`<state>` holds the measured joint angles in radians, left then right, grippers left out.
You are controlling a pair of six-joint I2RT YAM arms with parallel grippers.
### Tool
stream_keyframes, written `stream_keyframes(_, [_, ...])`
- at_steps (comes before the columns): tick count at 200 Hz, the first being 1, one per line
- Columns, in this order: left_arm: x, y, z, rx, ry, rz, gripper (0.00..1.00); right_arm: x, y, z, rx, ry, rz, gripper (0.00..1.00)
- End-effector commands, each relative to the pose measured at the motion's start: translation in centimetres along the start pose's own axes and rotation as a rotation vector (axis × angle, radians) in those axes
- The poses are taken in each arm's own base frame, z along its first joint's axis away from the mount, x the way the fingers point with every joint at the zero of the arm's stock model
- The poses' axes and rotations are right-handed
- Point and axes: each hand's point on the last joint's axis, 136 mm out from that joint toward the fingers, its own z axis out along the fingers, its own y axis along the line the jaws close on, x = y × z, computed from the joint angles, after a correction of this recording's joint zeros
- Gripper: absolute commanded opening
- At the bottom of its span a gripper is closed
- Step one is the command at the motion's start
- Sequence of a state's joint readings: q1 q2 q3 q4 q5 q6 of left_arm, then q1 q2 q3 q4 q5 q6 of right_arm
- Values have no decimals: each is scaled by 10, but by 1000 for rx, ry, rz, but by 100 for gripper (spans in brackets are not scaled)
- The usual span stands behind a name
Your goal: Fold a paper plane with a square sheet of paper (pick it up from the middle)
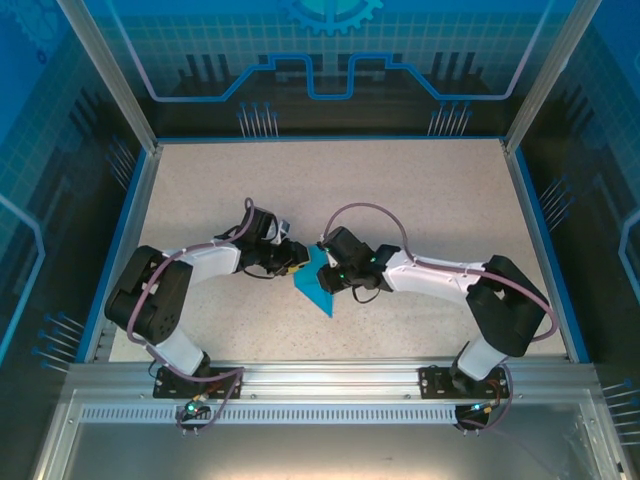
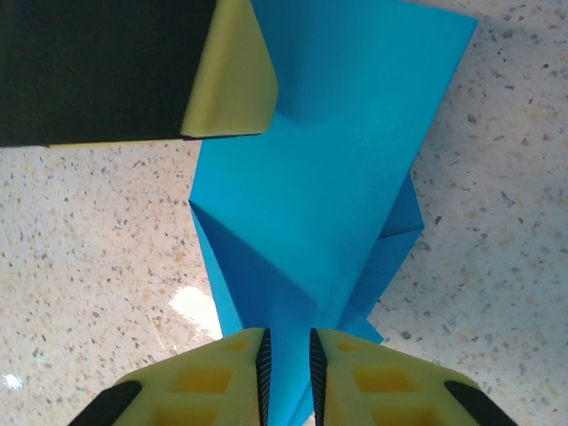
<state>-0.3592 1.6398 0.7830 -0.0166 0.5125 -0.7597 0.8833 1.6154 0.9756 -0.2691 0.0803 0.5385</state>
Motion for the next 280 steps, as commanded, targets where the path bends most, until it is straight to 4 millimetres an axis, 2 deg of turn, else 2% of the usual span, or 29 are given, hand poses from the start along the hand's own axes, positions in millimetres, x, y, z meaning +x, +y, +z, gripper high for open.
stream_keyframes(1, [-5, -7, 5, -1, 0, 8, 28, -12, 23, -4, 8, -62, 59, 18])
stream_keyframes(32, [-5, -7, 11, -22, 16, -3, 25, -6, 37, 0, -1, -70, 78, 16])
stream_keyframes(80, [-7, -6, 14, -37, 13, -24, 24, 18, 15, 26, 79, 4, 141, 14])
stream_keyframes(123, [-8, -6, 8, -52, -6, -27, 25, 24, -5, 38, 94, 14, 211, 14])
stream_keyframes(182, [-3, 1, -11, -77, -64, -26, 41, 35, -15, 53, 53, 65, 267, 14])
stream_keyframes(210, [6, 8, -17, -77, -71, -32, 50, 33, -17, 55, 15, 55, 305, 14])
stream_keyframes(219, [10, 10, -18, -75, -66, -35, 53, 42, -23, 56, 7, 70, 322, 14])
stream_keyframes(239, [17, 12, -16, -51, -44, -41, 58, 45, -25, 59, -33, 72, 357, 14])
stream_keyframes(280, [28, 17, -11, -30, -5, -51, 62, 48, -32, 61, -104, 71, 434, 15])
